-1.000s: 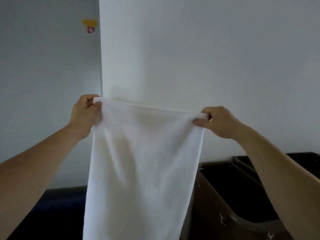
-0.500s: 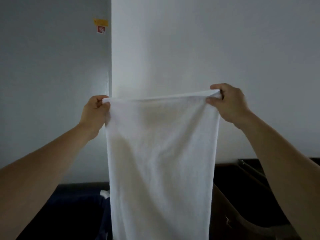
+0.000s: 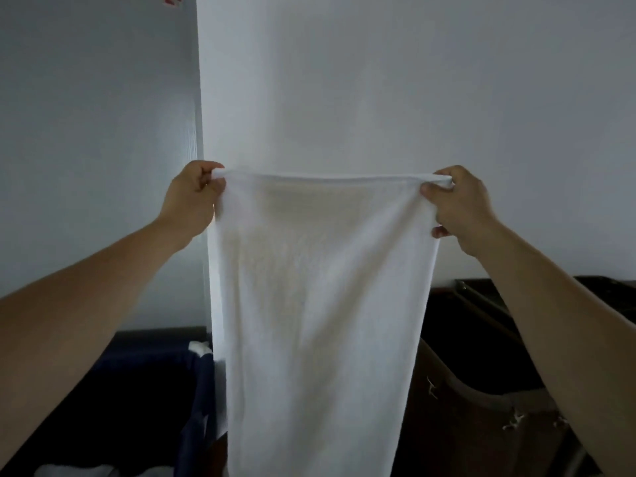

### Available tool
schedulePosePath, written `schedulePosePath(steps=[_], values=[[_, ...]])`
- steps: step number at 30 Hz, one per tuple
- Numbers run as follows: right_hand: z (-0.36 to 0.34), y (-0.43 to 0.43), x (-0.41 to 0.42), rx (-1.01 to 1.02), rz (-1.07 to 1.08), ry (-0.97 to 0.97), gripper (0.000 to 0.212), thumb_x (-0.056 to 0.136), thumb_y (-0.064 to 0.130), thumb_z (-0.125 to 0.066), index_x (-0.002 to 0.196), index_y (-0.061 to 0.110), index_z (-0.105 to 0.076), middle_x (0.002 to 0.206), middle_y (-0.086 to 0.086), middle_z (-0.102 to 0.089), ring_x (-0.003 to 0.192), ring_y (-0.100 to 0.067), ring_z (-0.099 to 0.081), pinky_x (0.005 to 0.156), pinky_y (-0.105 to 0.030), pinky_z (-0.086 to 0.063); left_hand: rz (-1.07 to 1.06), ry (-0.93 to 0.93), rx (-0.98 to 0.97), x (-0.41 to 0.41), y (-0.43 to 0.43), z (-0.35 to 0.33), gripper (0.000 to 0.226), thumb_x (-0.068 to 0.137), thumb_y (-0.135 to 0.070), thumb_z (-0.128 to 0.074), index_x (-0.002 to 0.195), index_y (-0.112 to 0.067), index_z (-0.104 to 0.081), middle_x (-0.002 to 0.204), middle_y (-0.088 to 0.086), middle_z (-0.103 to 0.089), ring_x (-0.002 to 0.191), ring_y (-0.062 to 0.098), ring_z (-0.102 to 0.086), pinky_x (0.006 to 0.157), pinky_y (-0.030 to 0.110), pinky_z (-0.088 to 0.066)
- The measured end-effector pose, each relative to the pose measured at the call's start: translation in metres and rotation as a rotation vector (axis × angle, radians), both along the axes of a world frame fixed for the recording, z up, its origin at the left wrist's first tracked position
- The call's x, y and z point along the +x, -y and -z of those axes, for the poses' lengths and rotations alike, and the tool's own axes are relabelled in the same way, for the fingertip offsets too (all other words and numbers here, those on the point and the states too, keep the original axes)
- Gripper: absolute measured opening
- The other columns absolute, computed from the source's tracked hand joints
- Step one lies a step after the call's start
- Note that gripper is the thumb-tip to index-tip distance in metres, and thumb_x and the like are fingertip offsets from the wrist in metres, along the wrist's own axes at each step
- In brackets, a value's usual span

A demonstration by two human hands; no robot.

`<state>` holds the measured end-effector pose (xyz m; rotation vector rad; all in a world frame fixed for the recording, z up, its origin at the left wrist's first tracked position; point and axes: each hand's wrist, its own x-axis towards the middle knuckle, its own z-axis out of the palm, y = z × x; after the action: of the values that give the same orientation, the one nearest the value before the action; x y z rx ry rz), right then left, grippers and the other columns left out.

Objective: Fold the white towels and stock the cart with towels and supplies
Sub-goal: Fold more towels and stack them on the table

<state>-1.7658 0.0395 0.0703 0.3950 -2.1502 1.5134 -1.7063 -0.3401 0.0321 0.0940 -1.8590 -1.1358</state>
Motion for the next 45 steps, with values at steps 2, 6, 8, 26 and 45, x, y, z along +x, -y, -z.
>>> schedulePosePath(steps=[2, 6, 8, 26, 45], values=[[0.007, 0.003, 0.006, -0.060, -0.082, 0.105, 0.016, 0.099, 0.021, -0.058, 0.113, 0.020, -0.051, 0.113, -0.006, -0.057, 0.070, -0.033, -0.070, 0.046, -0.033, -0.055, -0.032, 0.008, 0.016, 0.000, -0.002, 0.003, 0.023, 0.100, -0.017, -0.054, 0.122, -0.019, -0.060, 0.107, -0.001, -0.064, 0.083, 0.009, -0.057, 0.059, 0.010, -0.042], [0.005, 0.008, 0.015, -0.125, -0.153, 0.012, 0.010, 0.099, 0.015, -0.058, 0.104, 0.020, -0.051, 0.108, -0.013, -0.061, 0.055, -0.028, -0.070, 0.047, -0.035, -0.057, 0.051, -0.018, 0.244, 0.006, -0.005, -0.002, 0.017, 0.097, -0.014, -0.055, 0.113, -0.019, -0.060, 0.117, 0.009, -0.063, 0.081, 0.016, -0.059, 0.053, 0.030, -0.052], [0.002, 0.010, 0.018, -0.215, -0.125, -0.242, 0.016, 0.097, 0.013, -0.059, 0.094, 0.026, -0.050, 0.102, -0.015, -0.061, 0.053, -0.020, -0.067, 0.048, -0.032, -0.056, 0.115, -0.179, 0.305, 0.014, -0.012, -0.011, 0.018, 0.098, -0.010, -0.052, 0.102, -0.026, -0.058, 0.107, 0.003, -0.059, 0.078, 0.012, -0.061, 0.054, 0.034, -0.058], [0.024, 0.001, -0.002, -0.185, -0.040, -0.075, 0.017, 0.097, 0.020, -0.062, 0.085, 0.017, -0.052, 0.081, -0.009, -0.065, 0.045, -0.017, -0.065, 0.044, -0.030, -0.053, 0.223, -0.033, 0.318, 0.008, -0.001, 0.014, 0.021, 0.093, -0.012, -0.066, 0.111, -0.001, -0.067, 0.091, 0.007, -0.069, 0.073, 0.021, -0.062, 0.062, 0.027, -0.054], [-0.012, 0.009, -0.066, -0.253, -0.142, -0.103, 0.015, 0.097, 0.018, -0.060, 0.084, 0.021, -0.052, 0.091, -0.005, -0.063, 0.067, -0.026, -0.073, 0.072, -0.048, -0.062, 0.050, -0.133, 0.338, -0.047, -0.019, -0.041, 0.012, 0.087, -0.012, -0.065, 0.080, -0.019, -0.059, 0.078, 0.001, -0.063, 0.068, 0.018, -0.064, 0.074, 0.047, -0.060]])
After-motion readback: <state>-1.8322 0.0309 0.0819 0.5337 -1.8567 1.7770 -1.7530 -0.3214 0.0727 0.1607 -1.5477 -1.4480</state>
